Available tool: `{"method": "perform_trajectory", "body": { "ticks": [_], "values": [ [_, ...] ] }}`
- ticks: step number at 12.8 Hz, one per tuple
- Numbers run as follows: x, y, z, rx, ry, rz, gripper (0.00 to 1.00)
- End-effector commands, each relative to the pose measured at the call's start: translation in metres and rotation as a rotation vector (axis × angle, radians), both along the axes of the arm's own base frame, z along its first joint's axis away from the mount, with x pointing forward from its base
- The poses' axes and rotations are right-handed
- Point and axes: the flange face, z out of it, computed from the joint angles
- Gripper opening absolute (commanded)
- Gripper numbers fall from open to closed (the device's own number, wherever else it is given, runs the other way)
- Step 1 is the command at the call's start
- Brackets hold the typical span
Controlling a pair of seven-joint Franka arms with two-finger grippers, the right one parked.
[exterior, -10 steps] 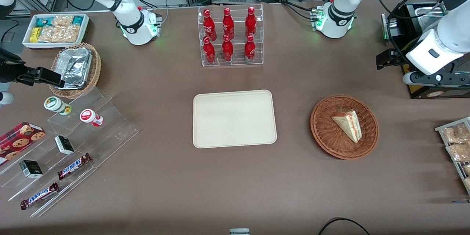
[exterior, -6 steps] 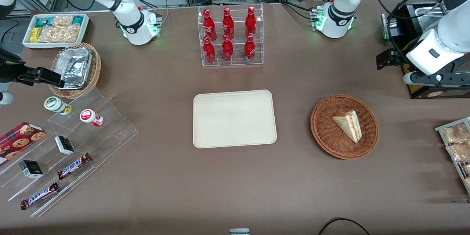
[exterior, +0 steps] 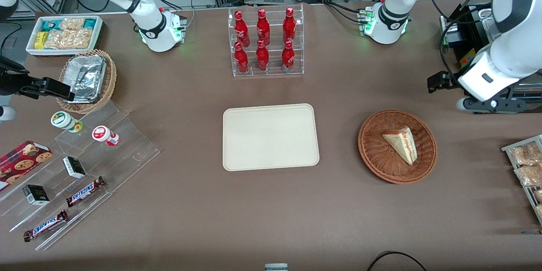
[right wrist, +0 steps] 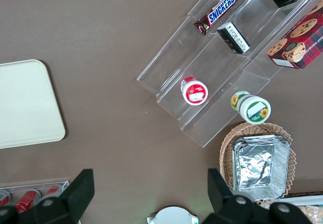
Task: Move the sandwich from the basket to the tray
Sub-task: 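Move the left gripper over the wrapped sandwich in the brown basket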
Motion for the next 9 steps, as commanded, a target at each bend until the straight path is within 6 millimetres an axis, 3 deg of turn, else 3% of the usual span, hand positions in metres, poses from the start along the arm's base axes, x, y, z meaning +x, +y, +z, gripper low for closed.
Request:
{"method": "perform_trajectory", "body": {
  "ticks": [1,3,6,9],
  "values": [
    [0.0,0.005,-0.034,0.003,-0.029,-0.005,1.0],
    [0.001,0.017,-0.066,-0.001,-0.041,0.02,1.0],
    [0.001,0.018,-0.124,-0.004,-0.054,0.03,1.0],
    [-0.003,0.02,-0.157,-0.008,-0.08,0.035,1.0]
  ]
}}
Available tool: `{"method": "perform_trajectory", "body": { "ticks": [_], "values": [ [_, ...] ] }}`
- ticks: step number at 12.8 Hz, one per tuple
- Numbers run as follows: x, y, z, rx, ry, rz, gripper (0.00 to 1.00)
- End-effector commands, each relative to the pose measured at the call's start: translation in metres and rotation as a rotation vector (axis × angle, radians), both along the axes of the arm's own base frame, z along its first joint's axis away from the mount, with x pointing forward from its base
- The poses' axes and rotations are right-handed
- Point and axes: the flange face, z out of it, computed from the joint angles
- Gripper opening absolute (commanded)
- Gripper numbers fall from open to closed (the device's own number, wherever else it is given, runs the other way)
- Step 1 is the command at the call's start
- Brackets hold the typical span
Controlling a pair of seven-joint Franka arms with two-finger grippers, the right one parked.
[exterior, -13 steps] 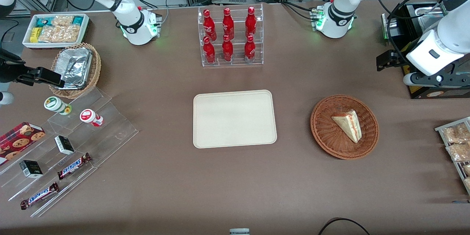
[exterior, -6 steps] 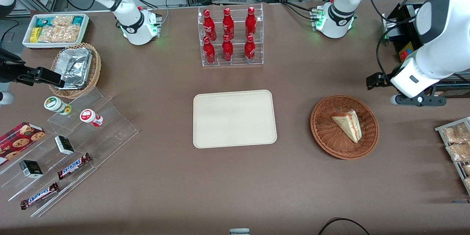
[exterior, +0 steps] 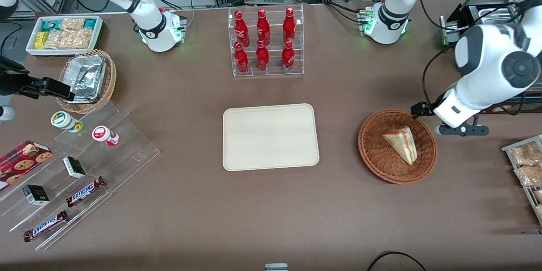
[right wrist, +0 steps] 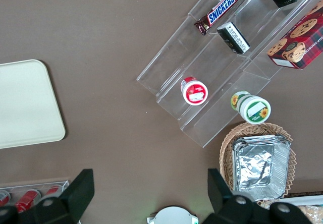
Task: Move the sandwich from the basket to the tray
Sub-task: 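Move the left gripper over the wrapped sandwich in the brown basket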
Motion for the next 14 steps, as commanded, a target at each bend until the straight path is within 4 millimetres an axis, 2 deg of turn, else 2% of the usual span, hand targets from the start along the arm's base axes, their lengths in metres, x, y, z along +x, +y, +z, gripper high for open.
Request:
{"method": "perform_trajectory", "body": {
  "ticks": [1,7,14],
  "values": [
    [-0.005,0.003,-0.017,0.003,-0.021,0.016,1.0],
    [0.004,-0.005,-0.031,0.027,-0.068,0.291,1.0],
    [0.012,-0.015,-0.056,0.04,-0.086,0.727,1.0]
  ]
}}
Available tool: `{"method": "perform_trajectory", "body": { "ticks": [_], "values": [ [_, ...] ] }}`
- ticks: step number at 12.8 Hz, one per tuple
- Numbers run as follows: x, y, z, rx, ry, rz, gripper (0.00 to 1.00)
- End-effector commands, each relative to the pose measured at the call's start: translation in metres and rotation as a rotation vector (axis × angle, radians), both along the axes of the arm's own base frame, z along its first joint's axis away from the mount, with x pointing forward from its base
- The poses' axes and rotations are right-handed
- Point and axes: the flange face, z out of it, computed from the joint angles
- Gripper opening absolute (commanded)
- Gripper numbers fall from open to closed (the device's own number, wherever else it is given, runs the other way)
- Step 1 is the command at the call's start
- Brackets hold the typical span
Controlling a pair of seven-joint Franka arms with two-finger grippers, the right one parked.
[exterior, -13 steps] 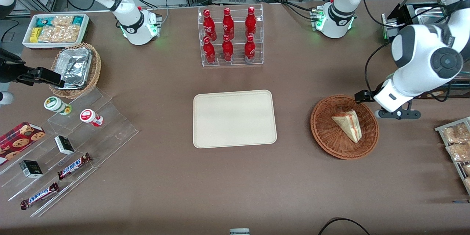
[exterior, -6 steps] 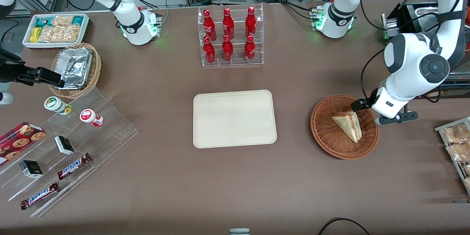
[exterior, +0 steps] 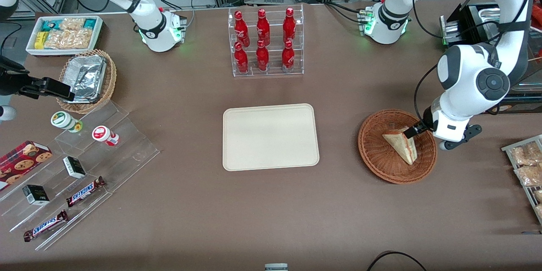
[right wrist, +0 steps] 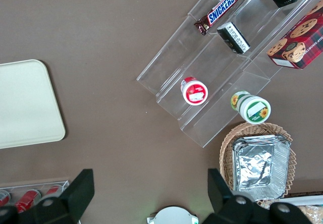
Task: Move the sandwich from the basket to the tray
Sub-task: 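Move the left gripper over the wrapped sandwich in the brown basket, then lower the left gripper and close it on the wrapped sandwich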
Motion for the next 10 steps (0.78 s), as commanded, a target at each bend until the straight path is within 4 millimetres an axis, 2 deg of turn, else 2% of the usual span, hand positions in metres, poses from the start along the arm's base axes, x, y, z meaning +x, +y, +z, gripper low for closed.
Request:
{"method": "perform_trajectory", "body": {
  "ticks": [1,6,10],
  "values": [
    [0.002,-0.012,-0.006,0.006,-0.023,0.1,1.0],
    [0.005,-0.013,-0.026,0.004,-0.028,0.098,1.0],
    [-0.001,-0.012,-0.043,-0.002,-0.061,0.101,1.0]
  ]
}}
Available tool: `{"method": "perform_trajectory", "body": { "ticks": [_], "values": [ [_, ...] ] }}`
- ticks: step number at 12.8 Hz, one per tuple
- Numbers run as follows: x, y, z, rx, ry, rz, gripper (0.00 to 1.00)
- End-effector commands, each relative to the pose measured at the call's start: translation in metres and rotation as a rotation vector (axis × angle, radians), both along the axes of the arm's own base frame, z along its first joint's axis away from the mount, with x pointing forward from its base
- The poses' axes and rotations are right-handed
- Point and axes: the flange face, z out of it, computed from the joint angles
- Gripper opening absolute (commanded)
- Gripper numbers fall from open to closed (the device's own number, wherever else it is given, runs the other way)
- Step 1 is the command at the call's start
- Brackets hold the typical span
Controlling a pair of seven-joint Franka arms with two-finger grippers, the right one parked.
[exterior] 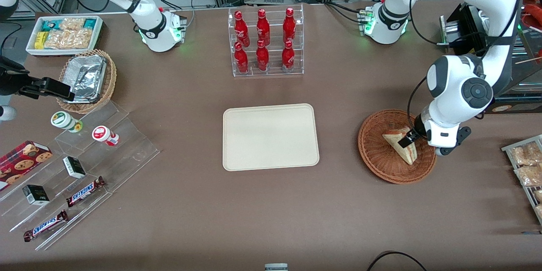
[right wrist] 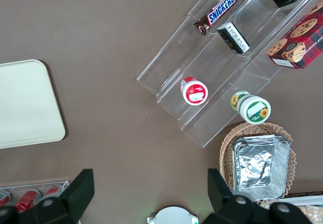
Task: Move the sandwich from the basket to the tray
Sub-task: 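Lower the left gripper and close it on the wrapped sandwich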
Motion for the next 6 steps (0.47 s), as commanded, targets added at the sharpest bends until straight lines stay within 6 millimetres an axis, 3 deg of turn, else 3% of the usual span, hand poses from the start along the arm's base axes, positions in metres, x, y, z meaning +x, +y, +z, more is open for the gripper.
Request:
{"method": "perform_trajectory", "body": {
  "ticks": [1,6],
  "values": [
    [-0.005,-0.001,-0.014,0.003,-0.031,0.017,1.0],
    [-0.006,-0.001,-0.031,-0.002,-0.008,0.026,1.0]
  ]
}}
